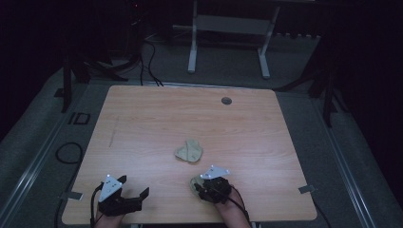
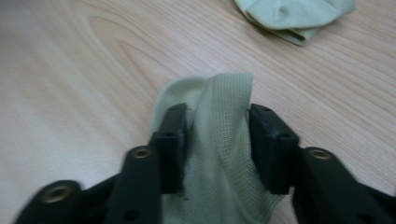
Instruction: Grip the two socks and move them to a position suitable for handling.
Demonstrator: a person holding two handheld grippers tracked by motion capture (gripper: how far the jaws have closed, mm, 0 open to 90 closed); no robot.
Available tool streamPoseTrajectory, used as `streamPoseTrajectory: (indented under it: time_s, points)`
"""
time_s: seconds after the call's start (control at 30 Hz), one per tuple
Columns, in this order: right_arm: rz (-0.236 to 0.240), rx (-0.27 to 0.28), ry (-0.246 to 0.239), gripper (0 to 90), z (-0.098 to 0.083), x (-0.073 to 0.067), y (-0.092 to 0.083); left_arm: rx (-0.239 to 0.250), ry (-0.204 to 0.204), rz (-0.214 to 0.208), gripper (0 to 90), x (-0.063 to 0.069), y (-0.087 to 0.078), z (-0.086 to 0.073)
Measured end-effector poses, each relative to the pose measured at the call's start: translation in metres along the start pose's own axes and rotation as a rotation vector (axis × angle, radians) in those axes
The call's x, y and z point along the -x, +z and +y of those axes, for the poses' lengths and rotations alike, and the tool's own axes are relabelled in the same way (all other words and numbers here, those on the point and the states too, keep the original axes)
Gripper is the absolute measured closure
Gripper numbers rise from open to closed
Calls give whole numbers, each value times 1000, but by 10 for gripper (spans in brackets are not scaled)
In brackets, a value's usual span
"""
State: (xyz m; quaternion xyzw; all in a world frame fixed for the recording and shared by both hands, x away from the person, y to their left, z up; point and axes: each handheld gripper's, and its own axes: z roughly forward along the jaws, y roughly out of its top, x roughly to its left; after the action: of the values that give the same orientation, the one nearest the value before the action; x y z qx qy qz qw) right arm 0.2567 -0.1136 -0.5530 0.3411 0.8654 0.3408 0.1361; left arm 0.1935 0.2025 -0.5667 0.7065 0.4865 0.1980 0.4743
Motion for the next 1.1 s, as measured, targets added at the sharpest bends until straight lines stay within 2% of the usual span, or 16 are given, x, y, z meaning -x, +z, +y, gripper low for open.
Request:
streamPoseTrajectory:
  time_s: [0.07,0.17,0.23,0.3,0.37,0.4,0.47,0.57,0.67,0.73,0.77,0.9,0.97,1.1]
  points:
    - [12,21,-7,497,5,3,-12,-21,23,-18,17,9,4,4]
    - [2,71,-16,481,13,10,-34,-39,64,-53,39,25,12,10]
    - [9,96,-18,488,18,16,-46,-50,79,-84,45,36,18,15]
    - [-9,99,-27,550,19,19,-51,-66,92,-122,68,45,25,20]
    - [3,77,-47,578,17,20,-49,-70,100,-156,88,54,32,25]
    - [5,65,-54,593,15,20,-46,-72,105,-170,150,58,36,27]
    - [37,40,-59,603,11,19,-39,-97,118,-219,157,65,44,31]
    - [65,7,-67,603,6,17,-27,-135,143,-258,246,74,59,35]
    - [83,-20,-75,601,3,18,-18,-170,136,-297,357,77,74,38]
    - [82,-36,-73,610,1,19,-13,-203,141,-298,396,80,84,39]
    - [83,-43,-72,617,1,20,-11,-239,152,-296,421,83,92,40]
    - [85,-61,-66,671,-4,23,-6,-301,172,-288,475,87,104,43]
    - [92,-66,-64,715,-5,23,-5,-310,177,-300,506,89,107,43]
    - [104,-67,-76,791,-5,21,-4,-321,183,-304,626,89,110,43]
